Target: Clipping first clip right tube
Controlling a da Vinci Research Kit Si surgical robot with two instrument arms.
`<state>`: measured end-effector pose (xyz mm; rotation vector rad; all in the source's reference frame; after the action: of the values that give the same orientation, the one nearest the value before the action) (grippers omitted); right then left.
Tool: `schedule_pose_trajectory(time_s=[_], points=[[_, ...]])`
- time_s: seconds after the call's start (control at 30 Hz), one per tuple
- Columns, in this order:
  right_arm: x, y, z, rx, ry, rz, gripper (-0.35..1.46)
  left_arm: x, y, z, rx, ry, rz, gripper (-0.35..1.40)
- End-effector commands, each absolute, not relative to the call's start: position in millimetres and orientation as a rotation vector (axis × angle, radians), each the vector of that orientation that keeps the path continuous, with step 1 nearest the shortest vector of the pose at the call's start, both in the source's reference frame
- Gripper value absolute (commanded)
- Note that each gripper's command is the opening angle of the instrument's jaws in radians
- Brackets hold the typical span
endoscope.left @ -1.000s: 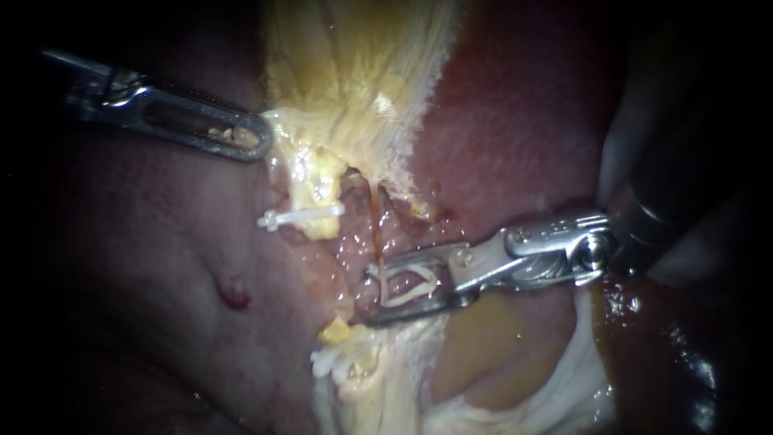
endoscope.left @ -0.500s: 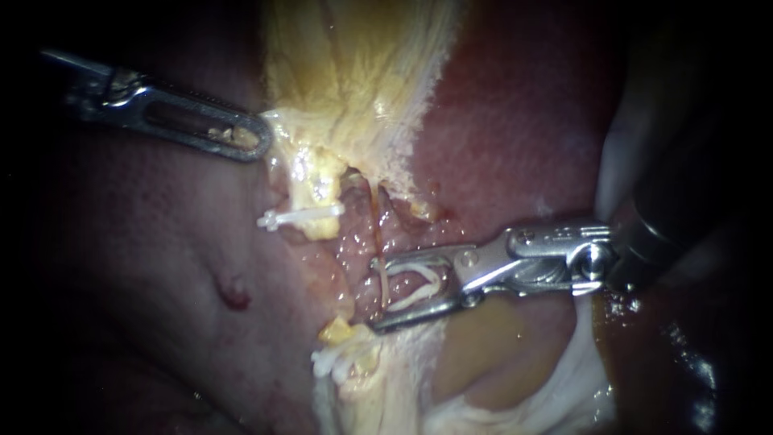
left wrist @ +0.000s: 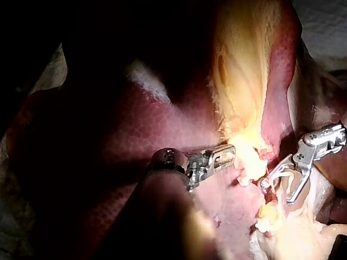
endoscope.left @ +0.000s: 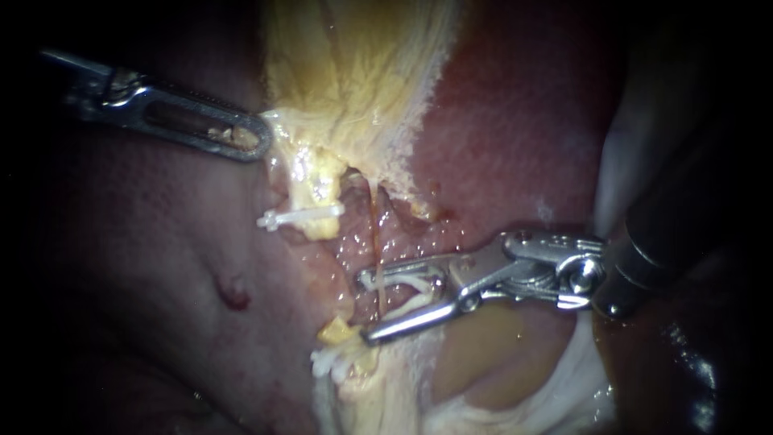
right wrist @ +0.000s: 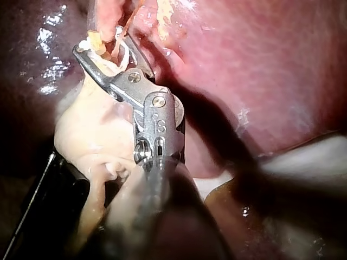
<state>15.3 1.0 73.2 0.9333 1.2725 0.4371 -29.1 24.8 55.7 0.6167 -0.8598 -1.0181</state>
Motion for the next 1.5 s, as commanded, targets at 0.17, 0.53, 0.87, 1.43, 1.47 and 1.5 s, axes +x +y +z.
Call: schedule_pose_trajectory(time_s=[0.17,0.53,0.87,1.43,1.47,1.5], points=[[15.8,0.9,73.3,0.98,1.27,0.43,0.5,-29.1,24.8,55.7,0.617,-0.86,-1.018,-0.35],[17.3,-0.2,74.3,1.061,1.286,0.402,0.5,-29.1,24.8,55.7,0.617,-0.86,-1.018,-0.35],[17.5,-1.2,74.5,1.09,1.283,0.411,0.5,-29.1,24.8,55.7,0.616,-0.86,-1.018,-0.35],[16.9,-2.1,72.3,1.116,1.297,0.414,0.49,-29.1,24.8,55.7,0.617,-0.86,-1.018,-0.35],[16.9,-2.3,72.0,1.118,1.297,0.412,0.49,-29.1,24.8,55.7,0.617,-0.86,-1.018,-0.35],[16.9,-2.4,71.6,1.12,1.296,0.41,0.49,-29.1,24.8,55.7,0.617,-0.86,-1.018,-0.35]])
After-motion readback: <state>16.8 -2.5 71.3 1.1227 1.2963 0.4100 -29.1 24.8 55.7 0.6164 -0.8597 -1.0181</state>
